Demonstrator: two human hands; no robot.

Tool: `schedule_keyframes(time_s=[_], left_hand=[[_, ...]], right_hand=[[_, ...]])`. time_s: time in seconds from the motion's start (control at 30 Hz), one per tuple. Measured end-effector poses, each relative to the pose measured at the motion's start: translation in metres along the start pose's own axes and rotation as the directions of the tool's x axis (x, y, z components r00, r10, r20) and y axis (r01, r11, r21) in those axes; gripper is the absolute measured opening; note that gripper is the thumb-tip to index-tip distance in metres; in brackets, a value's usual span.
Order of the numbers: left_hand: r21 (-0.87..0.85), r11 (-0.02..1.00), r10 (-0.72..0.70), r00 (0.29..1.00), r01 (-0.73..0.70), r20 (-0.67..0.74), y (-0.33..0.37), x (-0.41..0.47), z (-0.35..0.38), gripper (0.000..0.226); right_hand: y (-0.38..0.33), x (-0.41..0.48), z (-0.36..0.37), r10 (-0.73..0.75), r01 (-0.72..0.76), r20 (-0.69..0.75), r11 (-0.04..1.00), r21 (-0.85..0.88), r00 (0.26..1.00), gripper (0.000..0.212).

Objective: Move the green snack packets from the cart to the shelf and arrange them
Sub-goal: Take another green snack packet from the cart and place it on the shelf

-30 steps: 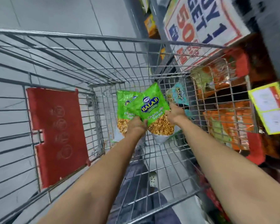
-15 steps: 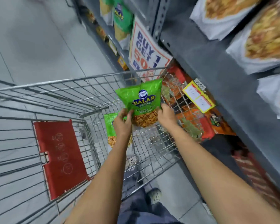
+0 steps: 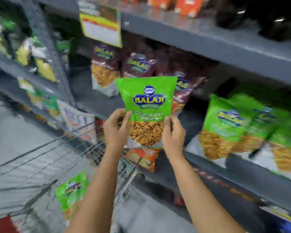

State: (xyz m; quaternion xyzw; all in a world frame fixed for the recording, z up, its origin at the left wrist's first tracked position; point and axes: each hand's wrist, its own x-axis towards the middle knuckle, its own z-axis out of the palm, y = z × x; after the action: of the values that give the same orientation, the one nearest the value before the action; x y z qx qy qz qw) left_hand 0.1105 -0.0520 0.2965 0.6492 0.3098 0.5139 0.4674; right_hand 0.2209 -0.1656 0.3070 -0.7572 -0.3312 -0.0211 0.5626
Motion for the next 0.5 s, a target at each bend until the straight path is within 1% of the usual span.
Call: schedule_keyframes(time_s=[0.03,0.1,0.17,0.23,0.3,0.37,0.43,0.5], left_hand=[[-0.017,0.999,0.051,0.997,-0.050,0.057,0.014,-0.004,0.025,0.012],[-0.082,0.992,0.108,0.982,-0.096,0.158,0.036,-0.017,0.071,0.017],[-0.113,0.989,0.125,0.958,-0.098,0.259,0.054,-0.034,0.116,0.015],[-0.158,0.984,0.134,0.913,-0.078,0.385,0.067,-0.053,0.160,0.008],[-0.150,0.987,0.120,0.863,-0.052,0.490,0.073,-0.067,0.198,0.012],[-0.095,0.994,0.094,0.808,-0.047,0.582,0.078,-0.079,0.229,0.014],[-0.018,0.997,0.065,0.759,-0.070,0.648,0.076,-0.087,0.249,0.017],[0.072,0.992,0.022,0.715,-0.102,0.699,0.072,-0.093,0.263,0.019]], right_hand=[[0.006,0.004,-0.025,0.003,-0.004,-0.074,1.000,-0.004,0.997,0.022],[0.018,0.011,-0.071,0.008,-0.009,-0.232,1.000,-0.002,0.973,0.022],[0.032,0.015,-0.118,0.012,-0.021,-0.378,1.000,-0.021,0.926,0.022],[0.050,0.016,-0.164,0.026,-0.060,-0.481,0.997,-0.055,0.877,0.021],[0.067,0.012,-0.203,0.058,-0.126,-0.533,0.988,-0.093,0.844,0.022],[0.081,0.009,-0.234,0.083,-0.167,-0.563,0.981,-0.100,0.822,0.023],[0.096,0.006,-0.248,0.104,-0.197,-0.577,0.975,-0.100,0.810,0.023],[0.113,0.006,-0.256,0.140,-0.244,-0.599,0.965,-0.095,0.789,0.030]])
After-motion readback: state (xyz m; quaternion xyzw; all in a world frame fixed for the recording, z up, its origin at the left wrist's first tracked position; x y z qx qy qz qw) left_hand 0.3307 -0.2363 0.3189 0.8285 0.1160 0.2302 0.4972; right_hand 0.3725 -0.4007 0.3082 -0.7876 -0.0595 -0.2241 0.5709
